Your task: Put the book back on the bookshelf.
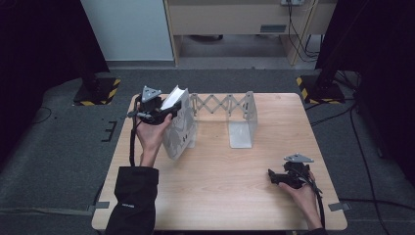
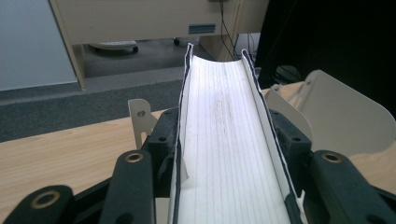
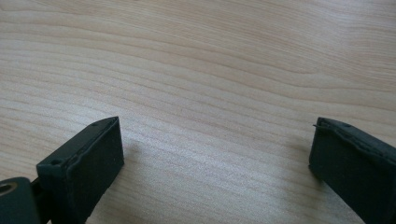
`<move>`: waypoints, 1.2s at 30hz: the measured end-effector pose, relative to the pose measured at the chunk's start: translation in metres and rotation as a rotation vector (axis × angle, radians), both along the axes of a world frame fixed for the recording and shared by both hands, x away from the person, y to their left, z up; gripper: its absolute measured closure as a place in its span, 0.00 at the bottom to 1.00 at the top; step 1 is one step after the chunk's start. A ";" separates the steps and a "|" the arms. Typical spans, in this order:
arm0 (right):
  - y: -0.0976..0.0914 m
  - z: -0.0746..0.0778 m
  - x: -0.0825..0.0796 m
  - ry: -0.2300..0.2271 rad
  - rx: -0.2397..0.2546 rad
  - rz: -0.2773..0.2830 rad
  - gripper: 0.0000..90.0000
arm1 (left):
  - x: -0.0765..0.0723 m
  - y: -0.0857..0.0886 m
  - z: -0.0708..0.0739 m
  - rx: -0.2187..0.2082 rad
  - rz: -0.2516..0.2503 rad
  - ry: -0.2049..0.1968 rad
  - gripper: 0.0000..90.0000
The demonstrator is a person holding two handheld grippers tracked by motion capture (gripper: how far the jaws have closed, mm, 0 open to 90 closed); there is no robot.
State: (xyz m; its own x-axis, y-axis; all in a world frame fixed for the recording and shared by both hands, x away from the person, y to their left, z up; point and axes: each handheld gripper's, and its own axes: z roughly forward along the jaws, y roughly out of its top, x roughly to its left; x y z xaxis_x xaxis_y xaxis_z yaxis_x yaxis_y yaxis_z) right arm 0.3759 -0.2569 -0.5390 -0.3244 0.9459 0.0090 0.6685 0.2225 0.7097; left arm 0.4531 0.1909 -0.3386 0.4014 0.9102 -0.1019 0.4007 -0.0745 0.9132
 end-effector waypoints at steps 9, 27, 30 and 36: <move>0.000 0.000 0.000 -0.002 0.000 -0.001 0.04 | 0.021 -0.013 -0.005 0.040 0.050 -0.016 0.57; 0.000 0.000 0.000 -0.001 0.000 0.000 0.04 | 0.056 -0.032 -0.030 0.061 0.110 0.025 0.57; 0.000 0.000 0.000 0.000 0.000 0.000 0.04 | 0.060 -0.035 -0.034 0.056 0.104 0.035 0.57; 0.000 0.000 0.000 -0.002 0.000 -0.001 0.04 | 0.062 -0.040 -0.043 0.070 0.108 0.033 0.57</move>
